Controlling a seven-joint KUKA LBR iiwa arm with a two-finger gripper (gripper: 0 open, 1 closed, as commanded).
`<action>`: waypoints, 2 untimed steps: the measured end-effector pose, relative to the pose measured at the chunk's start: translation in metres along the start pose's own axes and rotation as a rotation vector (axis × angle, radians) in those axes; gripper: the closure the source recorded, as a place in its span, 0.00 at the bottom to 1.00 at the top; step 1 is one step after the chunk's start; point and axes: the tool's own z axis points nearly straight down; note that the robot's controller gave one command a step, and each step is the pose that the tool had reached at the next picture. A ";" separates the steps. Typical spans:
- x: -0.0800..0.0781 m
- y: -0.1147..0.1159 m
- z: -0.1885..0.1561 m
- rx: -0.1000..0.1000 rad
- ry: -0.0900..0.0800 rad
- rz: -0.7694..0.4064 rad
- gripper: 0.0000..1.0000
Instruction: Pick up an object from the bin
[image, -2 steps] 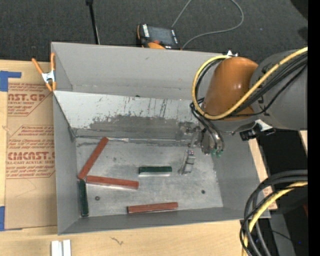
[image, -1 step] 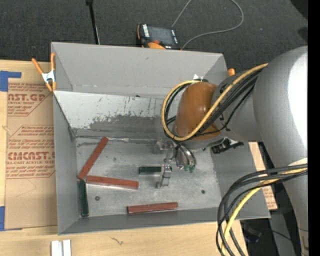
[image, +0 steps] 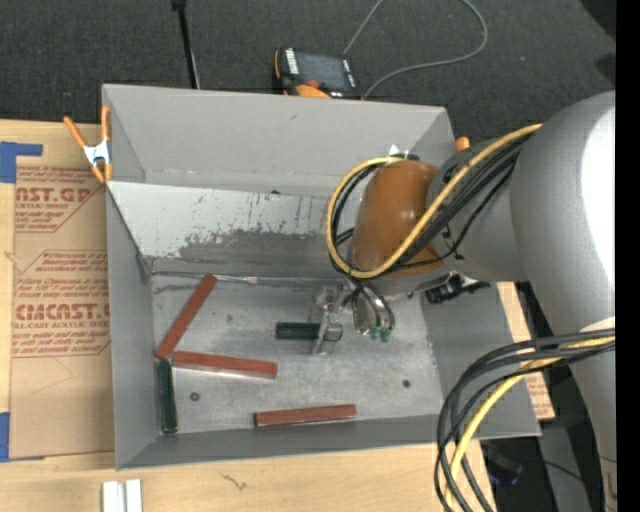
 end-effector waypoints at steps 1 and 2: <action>-0.001 -0.004 -0.120 0.000 -0.008 -0.044 1.00; 0.000 -0.004 -0.115 0.000 -0.001 -0.045 0.00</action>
Offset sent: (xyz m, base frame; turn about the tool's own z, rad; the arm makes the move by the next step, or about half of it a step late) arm -0.0006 -0.0046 0.1150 -0.0437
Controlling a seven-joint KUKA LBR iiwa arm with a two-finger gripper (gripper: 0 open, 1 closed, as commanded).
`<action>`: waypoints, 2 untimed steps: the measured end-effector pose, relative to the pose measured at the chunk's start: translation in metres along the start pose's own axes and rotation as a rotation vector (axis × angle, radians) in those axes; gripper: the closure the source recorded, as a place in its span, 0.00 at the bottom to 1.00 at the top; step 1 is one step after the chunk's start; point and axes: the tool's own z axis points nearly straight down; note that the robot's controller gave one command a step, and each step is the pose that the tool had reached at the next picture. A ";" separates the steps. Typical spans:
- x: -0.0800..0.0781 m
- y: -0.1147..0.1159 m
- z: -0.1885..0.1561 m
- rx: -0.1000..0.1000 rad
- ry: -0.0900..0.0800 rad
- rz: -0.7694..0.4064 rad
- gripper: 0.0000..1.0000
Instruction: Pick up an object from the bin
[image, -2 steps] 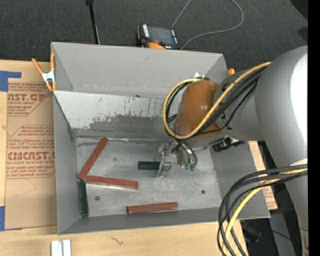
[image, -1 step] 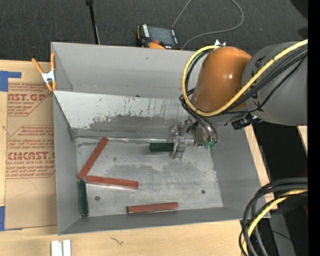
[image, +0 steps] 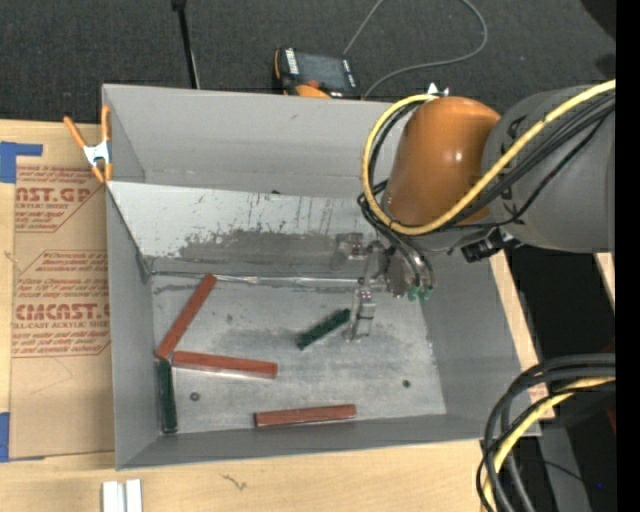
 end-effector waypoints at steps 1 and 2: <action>0.013 -0.013 0.119 -0.001 0.008 -0.148 0.00; 0.010 -0.013 0.114 -0.001 0.001 -0.147 1.00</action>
Offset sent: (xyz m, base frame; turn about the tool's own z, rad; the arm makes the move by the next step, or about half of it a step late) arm -0.0107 -0.0131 -0.1146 -0.1471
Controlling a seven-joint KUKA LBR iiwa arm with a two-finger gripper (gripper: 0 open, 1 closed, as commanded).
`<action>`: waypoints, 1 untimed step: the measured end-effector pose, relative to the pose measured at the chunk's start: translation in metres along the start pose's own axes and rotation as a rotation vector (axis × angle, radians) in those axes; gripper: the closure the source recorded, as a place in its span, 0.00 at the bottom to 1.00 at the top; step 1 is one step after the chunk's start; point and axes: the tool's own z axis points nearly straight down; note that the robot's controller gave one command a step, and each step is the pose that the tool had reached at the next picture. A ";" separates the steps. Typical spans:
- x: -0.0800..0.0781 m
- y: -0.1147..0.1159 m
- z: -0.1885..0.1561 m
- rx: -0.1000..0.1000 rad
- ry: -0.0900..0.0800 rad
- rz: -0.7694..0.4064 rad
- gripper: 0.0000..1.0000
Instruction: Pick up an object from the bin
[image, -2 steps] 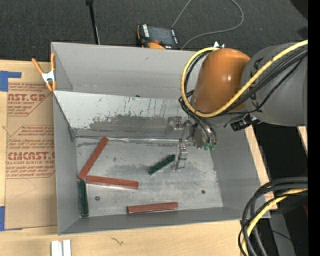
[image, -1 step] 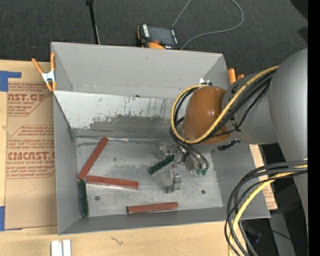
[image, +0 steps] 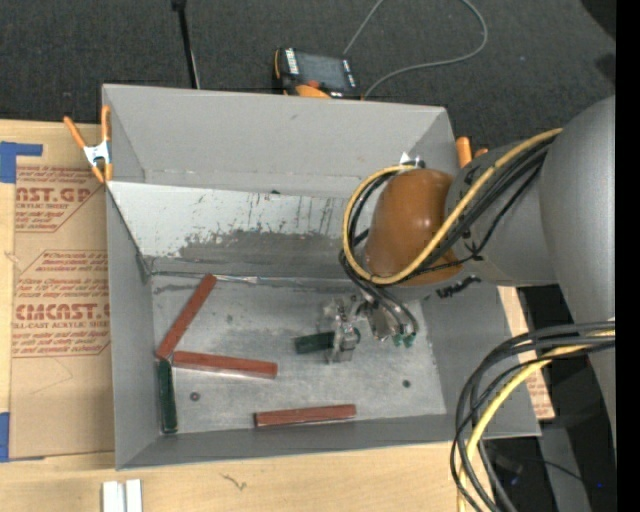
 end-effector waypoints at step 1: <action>0.043 0.002 -0.121 0.001 -0.006 -0.091 1.00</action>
Offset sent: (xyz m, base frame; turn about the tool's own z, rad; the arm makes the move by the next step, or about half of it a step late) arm -0.0441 -0.0042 0.1166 -0.0909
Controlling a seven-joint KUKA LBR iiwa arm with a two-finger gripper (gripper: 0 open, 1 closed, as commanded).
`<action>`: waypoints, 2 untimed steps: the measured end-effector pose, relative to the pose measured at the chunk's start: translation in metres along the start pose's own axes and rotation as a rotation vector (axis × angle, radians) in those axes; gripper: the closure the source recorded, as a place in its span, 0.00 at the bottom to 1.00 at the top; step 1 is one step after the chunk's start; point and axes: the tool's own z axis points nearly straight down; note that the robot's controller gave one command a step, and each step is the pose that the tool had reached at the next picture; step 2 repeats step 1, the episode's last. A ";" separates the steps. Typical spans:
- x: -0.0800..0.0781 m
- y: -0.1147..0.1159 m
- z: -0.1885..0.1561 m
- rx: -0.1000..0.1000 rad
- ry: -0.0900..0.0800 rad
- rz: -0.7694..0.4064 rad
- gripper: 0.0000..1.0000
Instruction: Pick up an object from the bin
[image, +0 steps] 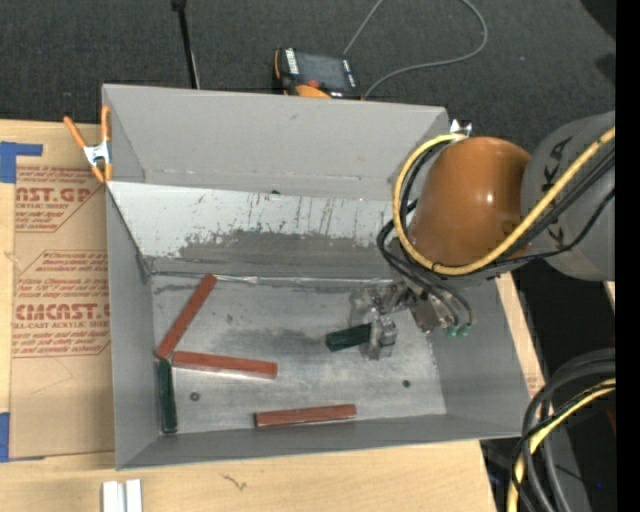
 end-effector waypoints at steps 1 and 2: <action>-0.001 -0.025 -0.077 0.000 0.001 -0.382 1.00; -0.001 -0.025 -0.077 0.000 0.001 -0.382 1.00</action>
Offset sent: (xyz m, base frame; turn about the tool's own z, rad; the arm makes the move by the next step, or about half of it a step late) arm 0.0045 -0.0237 0.0756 -0.3821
